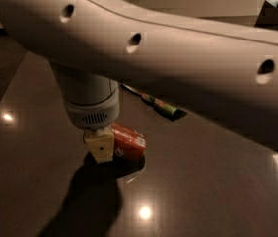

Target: Knock coke can over

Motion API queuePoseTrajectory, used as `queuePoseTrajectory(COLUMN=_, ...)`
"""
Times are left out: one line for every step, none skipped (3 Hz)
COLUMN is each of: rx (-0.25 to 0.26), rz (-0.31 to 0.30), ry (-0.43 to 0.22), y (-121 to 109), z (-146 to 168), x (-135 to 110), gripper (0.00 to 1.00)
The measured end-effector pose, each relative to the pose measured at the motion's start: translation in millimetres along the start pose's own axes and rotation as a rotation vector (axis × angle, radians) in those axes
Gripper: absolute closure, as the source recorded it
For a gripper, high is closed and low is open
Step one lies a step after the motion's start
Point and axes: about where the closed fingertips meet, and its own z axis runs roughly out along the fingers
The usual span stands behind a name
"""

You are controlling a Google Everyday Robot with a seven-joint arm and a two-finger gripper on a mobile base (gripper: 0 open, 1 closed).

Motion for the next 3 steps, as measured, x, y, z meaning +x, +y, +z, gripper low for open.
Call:
queuePoseTrajectory(rx=-0.007, rz=-0.012, ry=0.019, y=1.9, z=7.6, x=-2.5, gripper=0.15)
queuePoseTrajectory(rx=0.003, rz=-0.013, ry=0.014, y=1.4, z=5.4, x=-4.1, gripper=0.00)
queuePoseTrajectory(rx=0.003, rz=-0.013, ry=0.014, y=1.4, z=5.3, x=-4.1, gripper=0.00)
